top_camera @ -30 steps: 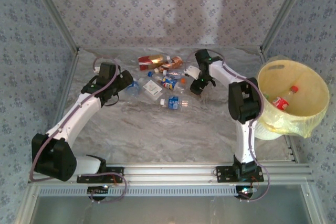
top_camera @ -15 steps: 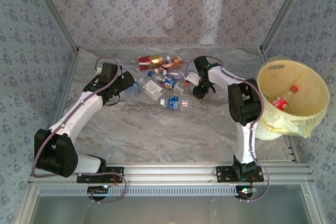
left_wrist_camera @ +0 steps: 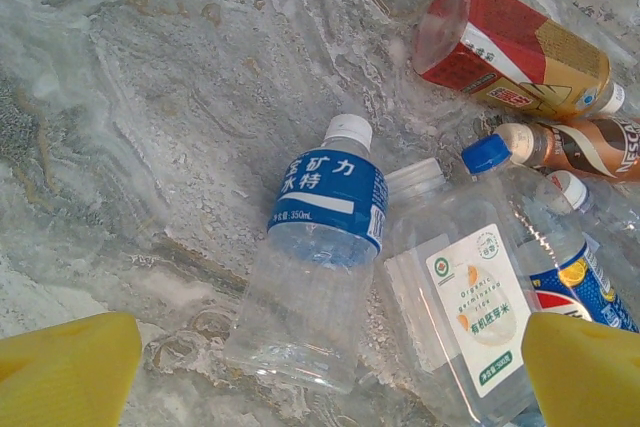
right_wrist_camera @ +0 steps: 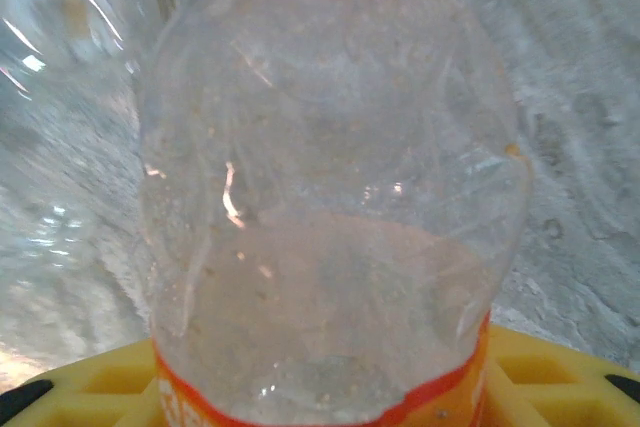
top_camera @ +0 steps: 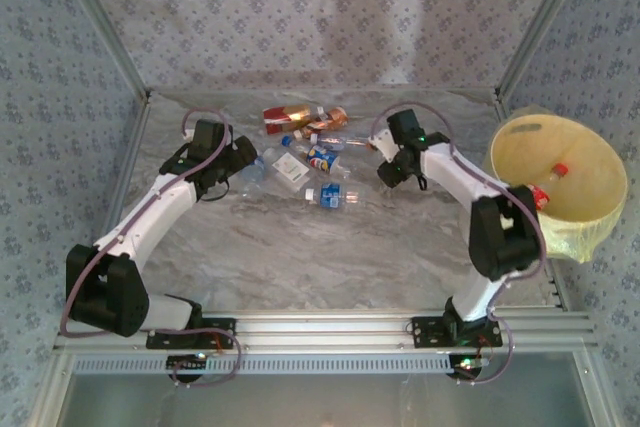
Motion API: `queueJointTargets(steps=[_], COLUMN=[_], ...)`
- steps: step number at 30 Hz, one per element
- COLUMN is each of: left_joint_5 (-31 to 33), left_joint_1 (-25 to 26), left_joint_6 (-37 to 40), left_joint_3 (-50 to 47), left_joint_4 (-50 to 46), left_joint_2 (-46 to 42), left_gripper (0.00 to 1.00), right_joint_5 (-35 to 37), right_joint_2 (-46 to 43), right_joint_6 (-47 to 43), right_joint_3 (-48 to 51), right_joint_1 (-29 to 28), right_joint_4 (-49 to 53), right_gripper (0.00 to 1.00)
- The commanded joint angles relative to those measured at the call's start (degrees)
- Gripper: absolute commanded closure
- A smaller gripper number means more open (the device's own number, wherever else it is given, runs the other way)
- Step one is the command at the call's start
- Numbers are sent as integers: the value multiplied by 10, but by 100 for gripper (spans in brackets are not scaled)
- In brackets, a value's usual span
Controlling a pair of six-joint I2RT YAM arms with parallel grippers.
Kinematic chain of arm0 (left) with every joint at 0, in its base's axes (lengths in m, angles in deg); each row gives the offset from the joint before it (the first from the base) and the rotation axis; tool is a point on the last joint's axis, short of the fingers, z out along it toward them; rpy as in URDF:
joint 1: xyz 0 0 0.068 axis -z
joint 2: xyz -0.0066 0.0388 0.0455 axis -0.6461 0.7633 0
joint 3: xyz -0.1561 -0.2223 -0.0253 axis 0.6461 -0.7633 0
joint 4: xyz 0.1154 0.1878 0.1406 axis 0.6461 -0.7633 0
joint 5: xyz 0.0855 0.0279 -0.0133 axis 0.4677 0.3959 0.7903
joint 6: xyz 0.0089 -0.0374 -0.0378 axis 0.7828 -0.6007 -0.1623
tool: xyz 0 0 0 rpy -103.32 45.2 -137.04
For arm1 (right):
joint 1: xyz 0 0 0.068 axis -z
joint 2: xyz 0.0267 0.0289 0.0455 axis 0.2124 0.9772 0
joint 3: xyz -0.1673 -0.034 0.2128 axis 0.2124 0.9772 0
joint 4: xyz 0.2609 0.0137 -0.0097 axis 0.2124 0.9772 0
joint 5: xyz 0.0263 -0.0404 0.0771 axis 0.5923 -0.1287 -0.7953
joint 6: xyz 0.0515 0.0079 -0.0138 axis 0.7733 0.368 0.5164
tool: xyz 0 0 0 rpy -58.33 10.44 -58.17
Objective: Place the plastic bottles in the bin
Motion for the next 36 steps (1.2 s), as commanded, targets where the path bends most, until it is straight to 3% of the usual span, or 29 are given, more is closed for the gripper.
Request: queueJointTargets(steps=[1,11,21,30,36], left_joint_5=[-16,-43,-57,-69,-82], left_joint_1=[-3,-3,-3,-3,-3], left_joint_6=[2,0,2,-3,-6], left_joint_3=[-4,-3,-1,4,15], left_joint_4=[11,24,29,35,35], left_joint_2=[0,0,-3,5,14], left_gripper=[2,2,2,2,2], right_joint_5=[-58,-112,-122,-92,-97], right_joint_2=[-83,-237,-345,-387,-386], right_joint_6=[68,152,254,261,269], right_joint_3=[41,3,-35,-74,-89], right_joint_1=[2,35,118,247,338], right_joint_4=[-49,-42,-45,67,91], right_gripper=[54,57,58,56,55])
